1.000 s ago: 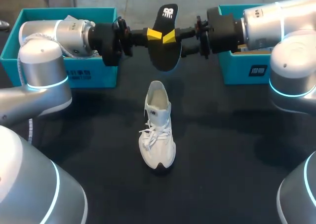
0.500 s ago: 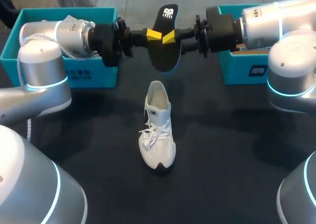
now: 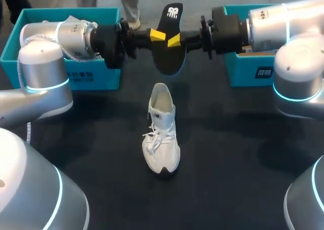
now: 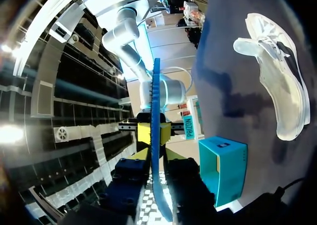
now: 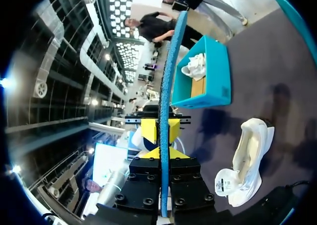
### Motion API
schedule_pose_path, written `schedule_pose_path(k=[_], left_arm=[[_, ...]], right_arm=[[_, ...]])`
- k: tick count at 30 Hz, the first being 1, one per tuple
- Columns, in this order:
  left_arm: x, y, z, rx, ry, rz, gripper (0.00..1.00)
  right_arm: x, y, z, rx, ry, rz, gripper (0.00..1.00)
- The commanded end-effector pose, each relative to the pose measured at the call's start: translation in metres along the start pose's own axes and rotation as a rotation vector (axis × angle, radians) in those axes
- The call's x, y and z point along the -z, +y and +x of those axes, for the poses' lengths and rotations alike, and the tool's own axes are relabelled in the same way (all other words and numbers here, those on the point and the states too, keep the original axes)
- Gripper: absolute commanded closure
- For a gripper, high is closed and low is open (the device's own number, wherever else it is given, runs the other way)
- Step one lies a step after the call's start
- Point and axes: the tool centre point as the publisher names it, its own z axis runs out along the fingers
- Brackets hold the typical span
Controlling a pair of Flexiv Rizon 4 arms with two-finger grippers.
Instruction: Take the shoe out of the shoebox, open the shoe tongue, remove and reinsert the insole, then place the shoe into the shoebox
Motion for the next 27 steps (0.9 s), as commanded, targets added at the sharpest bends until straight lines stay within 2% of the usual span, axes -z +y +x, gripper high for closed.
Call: schedule_pose_path(k=[1, 5, 12, 14, 19, 23, 25, 27], left_arm=[[0.003, 0.003, 0.0, -0.007, 0.014, 0.016, 0.0], [0.009, 0.005, 0.0, -0.003, 0.028, 0.073, 0.0], [0.032, 0.008, 0.006, -0.012, 0.096, 0.116, 0.0], [0.04, 0.01, 0.008, -0.02, 0.121, 0.088, 0.0], [0.059, 0.013, 0.01, -0.016, 0.158, 0.084, 0.0], [0.072, 0.01, 0.013, 0.006, 0.202, 0.188, 0.0], [0.079, 0.006, 0.017, 0.026, 0.247, 0.277, 0.0], [0.082, 0.006, 0.019, 0.038, 0.275, 0.299, 0.0]], right_arm=[[0.002, -0.002, 0.001, 0.015, -0.008, -0.016, 1.0], [0.005, -0.001, 0.002, 0.041, -0.018, -0.031, 1.0], [0.011, 0.005, 0.001, 0.084, -0.036, -0.069, 1.0], [0.013, 0.007, 0.001, 0.104, -0.042, -0.088, 1.0], [0.016, 0.012, 0.005, 0.188, -0.051, -0.11, 1.0], [0.015, 0.018, 0.012, 0.277, -0.043, -0.12, 1.0], [0.015, 0.021, 0.012, 0.309, -0.042, -0.128, 1.0], [0.015, 0.024, 0.012, 0.343, -0.04, -0.138, 1.0]])
